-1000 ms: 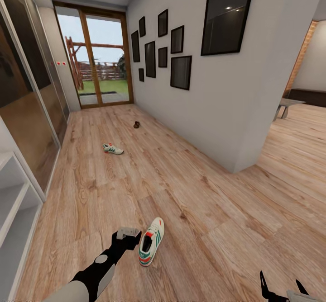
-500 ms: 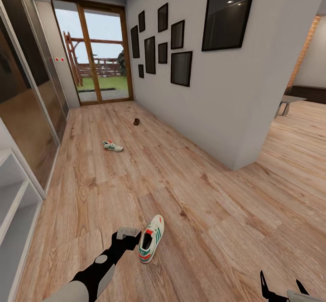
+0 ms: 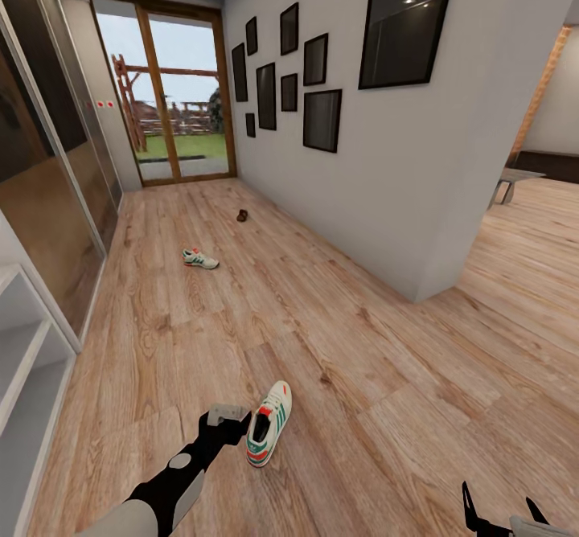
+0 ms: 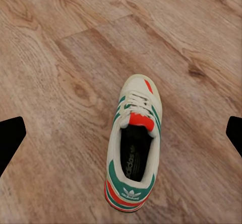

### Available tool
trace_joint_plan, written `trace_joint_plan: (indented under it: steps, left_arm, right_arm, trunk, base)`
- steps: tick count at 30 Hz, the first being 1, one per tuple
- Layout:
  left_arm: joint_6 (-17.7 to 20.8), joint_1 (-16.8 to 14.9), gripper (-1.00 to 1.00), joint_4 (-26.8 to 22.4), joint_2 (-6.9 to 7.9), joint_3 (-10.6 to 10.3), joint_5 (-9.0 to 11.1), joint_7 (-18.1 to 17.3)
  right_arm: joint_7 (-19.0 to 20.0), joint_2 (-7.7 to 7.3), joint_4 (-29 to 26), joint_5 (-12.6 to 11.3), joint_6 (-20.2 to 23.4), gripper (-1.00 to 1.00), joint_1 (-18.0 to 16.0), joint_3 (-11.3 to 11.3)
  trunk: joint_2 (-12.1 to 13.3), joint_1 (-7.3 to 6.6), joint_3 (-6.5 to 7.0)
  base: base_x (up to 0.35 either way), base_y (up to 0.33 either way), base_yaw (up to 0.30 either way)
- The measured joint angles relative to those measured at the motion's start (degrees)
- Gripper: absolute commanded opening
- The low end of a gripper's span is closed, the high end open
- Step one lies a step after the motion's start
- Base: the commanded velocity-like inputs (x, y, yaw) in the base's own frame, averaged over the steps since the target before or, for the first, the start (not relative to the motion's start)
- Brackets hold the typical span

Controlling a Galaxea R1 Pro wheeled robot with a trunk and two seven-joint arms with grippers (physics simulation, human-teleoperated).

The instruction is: Pick up the two gym shoes and the two sandals from the corridor floor and place them onto the hallstand (shoe rack) in the corridor, making sure they are on the rack and not on the floor. Arrange them so the two gym shoes are next to each other and the two sandals are next to each other.

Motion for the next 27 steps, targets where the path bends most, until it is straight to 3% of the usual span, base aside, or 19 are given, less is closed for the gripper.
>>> trace_joint_plan:
  steps: [4, 11, 27]
  left_arm:
    - [-0.01, 0.02, 1.0, -0.03, 0.0, -0.57, 0.02, 0.0]
    - [-0.08, 0.04, 1.0, -0.04, 0.0, -1.25, 0.05, 0.02]
    - [-0.16, 0.05, 1.0, -0.05, 0.06, -1.49, 0.12, 0.04]
  right_arm:
    - [0.03, 0.02, 0.0, 0.0, -0.01, 1.0, 0.0, 0.0]
    - [0.01, 0.04, 0.0, 0.0, -0.02, 1.0, 0.0, 0.0]
    - [-0.02, 0.05, 0.0, 0.0, -0.02, 1.0, 0.0, 0.08]
  trunk:
    - [0.0, 0.0, -0.01]
    - [-0.09, 0.18, -1.56]
    - [-0.09, 0.18, -1.64]
  base:
    - [0.0, 0.0, 0.0]
    - [0.0, 0.0, 0.0]
    - [0.0, 0.0, 0.0]
